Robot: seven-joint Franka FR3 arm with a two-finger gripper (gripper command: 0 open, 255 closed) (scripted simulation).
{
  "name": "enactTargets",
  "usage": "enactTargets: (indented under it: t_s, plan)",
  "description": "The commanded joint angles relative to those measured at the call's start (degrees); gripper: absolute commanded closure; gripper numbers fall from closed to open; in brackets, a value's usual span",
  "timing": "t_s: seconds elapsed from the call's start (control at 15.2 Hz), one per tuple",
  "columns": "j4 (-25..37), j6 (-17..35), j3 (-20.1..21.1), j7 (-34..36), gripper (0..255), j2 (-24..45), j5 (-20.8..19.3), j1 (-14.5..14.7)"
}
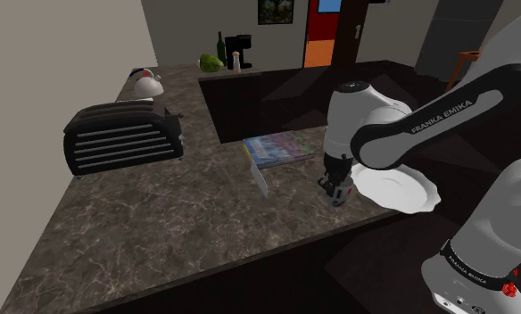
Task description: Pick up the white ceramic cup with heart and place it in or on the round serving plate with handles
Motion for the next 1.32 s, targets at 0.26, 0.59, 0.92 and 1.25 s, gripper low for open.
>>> enactTargets:
  t_s: [0.26, 0.59, 0.92, 1.25]
  plan:
    - [1.99, -5.78, -0.86, -1.07, 255, -3.84, 0.89, 0.65]
    - [4.06, -10.59, -1.59, -1.82, 255, -6.62, 1.26, 0.97]
    - [6.46, -15.21, -2.24, -2.4, 255, -8.89, 1.41, 1.15]
    - [2.32, -17.71, -7.09, -8.15, 255, -15.73, -0.12, -0.5]
